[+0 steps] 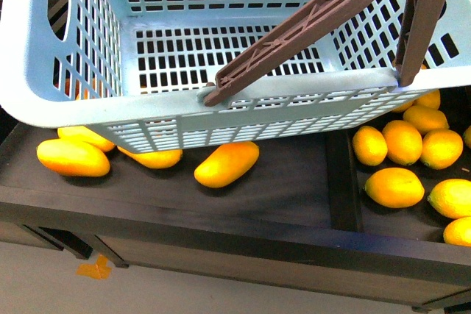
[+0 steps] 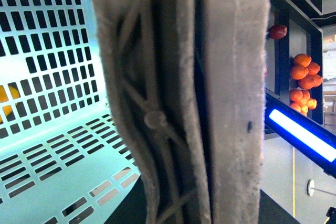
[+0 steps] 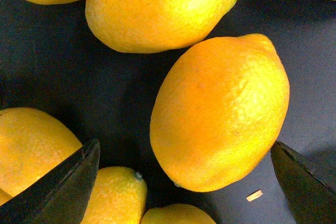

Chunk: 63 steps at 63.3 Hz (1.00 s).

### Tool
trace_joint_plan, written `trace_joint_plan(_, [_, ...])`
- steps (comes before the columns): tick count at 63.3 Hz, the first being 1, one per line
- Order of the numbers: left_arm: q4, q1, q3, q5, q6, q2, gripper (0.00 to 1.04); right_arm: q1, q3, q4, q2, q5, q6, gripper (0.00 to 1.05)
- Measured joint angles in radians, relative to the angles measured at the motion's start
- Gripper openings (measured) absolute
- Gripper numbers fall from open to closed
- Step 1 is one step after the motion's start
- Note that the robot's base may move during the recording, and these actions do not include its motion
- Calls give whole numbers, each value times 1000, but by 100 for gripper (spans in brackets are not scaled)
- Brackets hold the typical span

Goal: Pick lemon and mango into basket

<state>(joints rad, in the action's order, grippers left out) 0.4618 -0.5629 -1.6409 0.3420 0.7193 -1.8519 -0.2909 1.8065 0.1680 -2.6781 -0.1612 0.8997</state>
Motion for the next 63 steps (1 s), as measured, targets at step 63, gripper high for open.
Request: trace_joint_plan(63, [0, 0, 0, 0, 0, 0, 17, -29, 59, 0, -77, -34, -3, 62])
